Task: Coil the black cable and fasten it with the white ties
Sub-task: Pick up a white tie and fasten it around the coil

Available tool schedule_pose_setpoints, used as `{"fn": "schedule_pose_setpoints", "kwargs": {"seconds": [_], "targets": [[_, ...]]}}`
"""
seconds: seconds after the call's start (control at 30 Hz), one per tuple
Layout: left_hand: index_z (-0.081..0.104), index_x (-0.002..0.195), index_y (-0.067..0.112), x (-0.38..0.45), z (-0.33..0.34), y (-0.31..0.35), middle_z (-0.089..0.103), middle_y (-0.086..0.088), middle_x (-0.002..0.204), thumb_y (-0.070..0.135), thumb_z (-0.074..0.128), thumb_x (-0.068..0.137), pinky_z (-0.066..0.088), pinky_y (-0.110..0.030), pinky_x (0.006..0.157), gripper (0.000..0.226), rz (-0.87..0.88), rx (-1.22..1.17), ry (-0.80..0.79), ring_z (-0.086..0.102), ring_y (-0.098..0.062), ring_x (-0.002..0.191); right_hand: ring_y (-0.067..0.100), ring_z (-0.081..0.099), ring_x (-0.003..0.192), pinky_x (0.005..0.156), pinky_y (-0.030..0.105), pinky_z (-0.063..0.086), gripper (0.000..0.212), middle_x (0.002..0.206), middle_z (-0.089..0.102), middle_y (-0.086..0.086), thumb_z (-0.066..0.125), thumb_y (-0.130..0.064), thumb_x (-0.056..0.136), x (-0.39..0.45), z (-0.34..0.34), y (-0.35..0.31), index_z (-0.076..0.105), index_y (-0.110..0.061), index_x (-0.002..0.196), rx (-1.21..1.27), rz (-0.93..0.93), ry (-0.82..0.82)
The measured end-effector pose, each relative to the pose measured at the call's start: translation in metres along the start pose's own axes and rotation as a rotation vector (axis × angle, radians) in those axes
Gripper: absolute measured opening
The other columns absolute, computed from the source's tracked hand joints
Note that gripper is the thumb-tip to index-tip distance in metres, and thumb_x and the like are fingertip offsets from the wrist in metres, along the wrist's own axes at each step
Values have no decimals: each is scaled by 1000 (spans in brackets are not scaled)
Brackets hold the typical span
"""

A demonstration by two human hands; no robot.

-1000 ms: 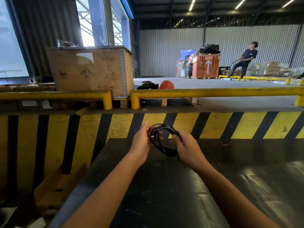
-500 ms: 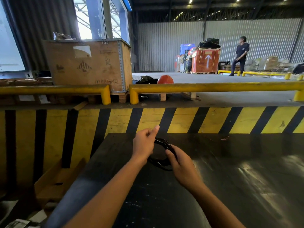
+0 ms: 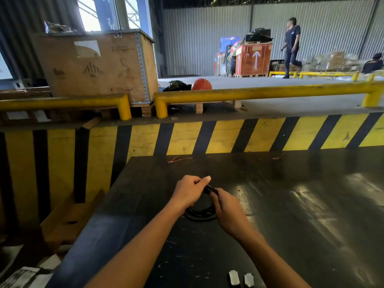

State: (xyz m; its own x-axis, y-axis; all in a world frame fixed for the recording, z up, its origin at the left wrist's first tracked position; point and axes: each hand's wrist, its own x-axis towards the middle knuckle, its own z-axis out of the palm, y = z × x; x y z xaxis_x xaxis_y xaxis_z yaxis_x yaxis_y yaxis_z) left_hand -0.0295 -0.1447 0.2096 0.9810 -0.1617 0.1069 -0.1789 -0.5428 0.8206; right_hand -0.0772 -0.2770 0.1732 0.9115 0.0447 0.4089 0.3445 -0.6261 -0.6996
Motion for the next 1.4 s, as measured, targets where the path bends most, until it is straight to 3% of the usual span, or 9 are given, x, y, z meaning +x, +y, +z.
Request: {"fn": "schedule_pose_setpoints", "kwargs": {"seconds": [0.23,0.37,0.47,0.6,0.93,1.07,1.17,1.3,1.4], "targets": [[69,73,24,-8,22,-31,67,5,73,25,63,89,45,-23,59,17,8,-15,19,61,-7,70,-2,51,48,46,13,39,22,59,56,-9,46,-36,97,-19,3,33,65,-25,95,315,221,-248],[70,71,16,-14,27,-56,68,1,71,20,66,86,46,-21,57,15,-34,91,26,63,-8,67,5,61,49,49,19,48,24,79,67,-2,50,-43,93,-36,5,76,64,-24,95,444,468,-253],[69,69,13,-20,30,-76,67,-1,69,18,67,85,45,-22,54,16,-77,142,15,61,-10,64,10,62,57,60,30,53,16,81,66,1,55,-35,92,-61,13,123,62,-21,87,182,580,-224],[67,70,16,-29,35,-99,64,6,68,17,67,85,42,-17,53,15,-84,209,-63,60,-5,62,22,67,91,78,28,50,21,101,70,9,59,-17,87,-102,31,172,66,-9,105,-213,619,-400],[60,63,27,-38,50,-123,62,10,69,19,67,85,39,-15,56,24,-90,319,-274,58,-1,65,27,57,108,83,35,45,29,122,49,3,46,-26,93,-124,74,168,51,-24,121,-413,423,-508],[62,63,25,-40,51,-126,62,8,67,20,67,84,40,-17,53,23,-112,331,-338,57,-3,60,28,58,105,80,36,45,21,118,53,7,44,-27,93,-119,80,167,56,-20,109,-427,463,-568],[68,72,23,-41,50,-128,67,5,77,19,66,85,46,-19,58,13,-107,321,-361,63,-6,70,19,59,94,74,27,44,14,109,61,6,54,-20,88,-109,80,161,62,-19,100,-303,503,-576],[74,85,22,-40,45,-126,70,6,84,19,63,86,47,-17,61,11,-97,270,-412,64,-4,73,16,63,72,68,28,52,13,83,68,3,69,-16,82,-78,62,136,62,-25,76,132,589,-273],[76,91,24,-36,39,-110,71,10,87,25,64,86,50,-19,71,12,-43,222,-441,64,-1,80,14,60,57,54,29,49,10,80,68,7,70,-14,83,-45,37,107,64,-21,79,453,593,-123]]}}
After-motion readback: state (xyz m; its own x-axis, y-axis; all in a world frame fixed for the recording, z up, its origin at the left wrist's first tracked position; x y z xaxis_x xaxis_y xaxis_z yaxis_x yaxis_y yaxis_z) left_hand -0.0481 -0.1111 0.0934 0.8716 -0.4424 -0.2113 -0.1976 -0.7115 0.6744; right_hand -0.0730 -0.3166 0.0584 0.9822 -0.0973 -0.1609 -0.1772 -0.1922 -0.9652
